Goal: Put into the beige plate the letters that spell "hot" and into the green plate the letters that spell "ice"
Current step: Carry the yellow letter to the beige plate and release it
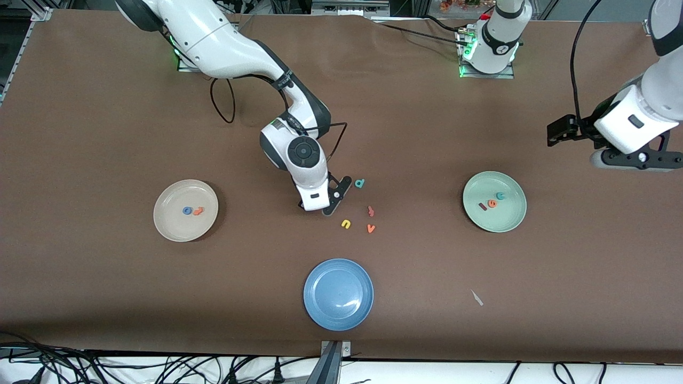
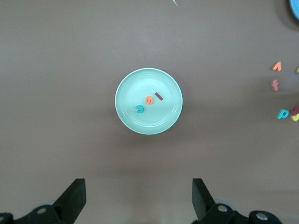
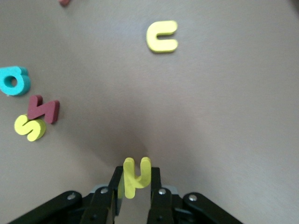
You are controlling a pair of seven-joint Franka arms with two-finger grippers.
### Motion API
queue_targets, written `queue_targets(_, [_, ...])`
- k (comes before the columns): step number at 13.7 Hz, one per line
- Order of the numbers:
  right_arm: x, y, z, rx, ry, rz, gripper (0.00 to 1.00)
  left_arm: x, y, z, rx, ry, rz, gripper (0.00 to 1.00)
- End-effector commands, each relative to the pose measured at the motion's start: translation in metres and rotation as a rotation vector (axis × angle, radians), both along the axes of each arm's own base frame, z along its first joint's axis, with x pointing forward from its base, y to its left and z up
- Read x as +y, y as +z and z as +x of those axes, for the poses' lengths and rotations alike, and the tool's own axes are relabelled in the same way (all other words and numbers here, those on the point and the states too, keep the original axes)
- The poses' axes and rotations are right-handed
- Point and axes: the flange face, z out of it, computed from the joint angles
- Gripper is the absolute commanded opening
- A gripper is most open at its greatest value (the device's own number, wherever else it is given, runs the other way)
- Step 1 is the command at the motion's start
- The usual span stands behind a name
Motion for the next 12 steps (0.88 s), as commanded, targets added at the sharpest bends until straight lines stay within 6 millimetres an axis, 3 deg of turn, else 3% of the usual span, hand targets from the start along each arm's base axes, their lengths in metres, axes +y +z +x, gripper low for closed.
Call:
queue_targets(1, [-0.033,0.046,0.009,0.038,-0.093,-0.007,0.00,0.001,0.011,-0.029,-0.086,0.004,-0.032,1.00])
queue_targets(3, [-0.057,0.058,0.008,0.046,-0.234,-0.033,0.00,-0.019,0.017,-0.032,-0.095,-0.033,-0.019,1.00])
queue_targets(6, [-0.115,0.056,0.030,0.021,-0.414,-0.087,0.00,-0.015,0.021,-0.030,-0.068,-0.025,-0.009,1.00])
queue_targets(12, [-0.259,0.043,0.073,-0.023,-0.700,-0.145,0.00,-0.013,0.019,-0.028,-0.053,-0.021,-0.008,1.00])
